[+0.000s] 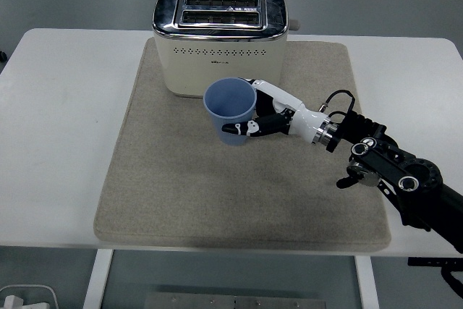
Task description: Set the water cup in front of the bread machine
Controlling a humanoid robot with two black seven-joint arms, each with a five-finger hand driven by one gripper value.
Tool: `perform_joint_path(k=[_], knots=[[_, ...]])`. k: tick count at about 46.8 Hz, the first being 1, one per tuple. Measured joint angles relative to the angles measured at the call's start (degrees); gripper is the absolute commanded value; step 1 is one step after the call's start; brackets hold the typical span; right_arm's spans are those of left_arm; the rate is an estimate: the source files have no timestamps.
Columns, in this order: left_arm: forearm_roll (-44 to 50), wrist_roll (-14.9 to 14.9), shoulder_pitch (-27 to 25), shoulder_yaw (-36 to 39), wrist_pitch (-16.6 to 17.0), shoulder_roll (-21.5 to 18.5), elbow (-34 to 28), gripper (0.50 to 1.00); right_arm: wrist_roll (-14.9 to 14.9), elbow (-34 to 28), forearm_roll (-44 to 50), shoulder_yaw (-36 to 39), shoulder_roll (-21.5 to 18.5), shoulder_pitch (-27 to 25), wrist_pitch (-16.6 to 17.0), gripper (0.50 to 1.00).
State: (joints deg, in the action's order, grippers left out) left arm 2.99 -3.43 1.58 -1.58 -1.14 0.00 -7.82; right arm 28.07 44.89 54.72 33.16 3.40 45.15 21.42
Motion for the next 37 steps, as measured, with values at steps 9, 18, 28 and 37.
perform_joint_path(k=[9, 18, 28, 37], knots=[[0.0, 0.0, 0.0, 0.0, 0.0, 0.0, 0.0, 1.0, -3.6, -0.2, -0.5, 0.1, -2.9, 0.0, -2.5, 0.713], [0.0, 0.0, 0.0, 0.0, 0.0, 0.0, 0.0, 1.0, -6.2, -0.4, -1.1, 0.8, -3.4, 0.0, -4.6, 0.717], [0.0, 0.0, 0.0, 0.0, 0.0, 0.0, 0.0, 1.0, -7.1, -0.7, -1.2, 1.2, -3.4, -0.3, -6.7, 0.756], [0.0, 0.0, 0.0, 0.0, 0.0, 0.0, 0.0, 1.0, -7.1, -0.9, -2.5, 1.3, -3.4, -0.5, -7.9, 0.85]])
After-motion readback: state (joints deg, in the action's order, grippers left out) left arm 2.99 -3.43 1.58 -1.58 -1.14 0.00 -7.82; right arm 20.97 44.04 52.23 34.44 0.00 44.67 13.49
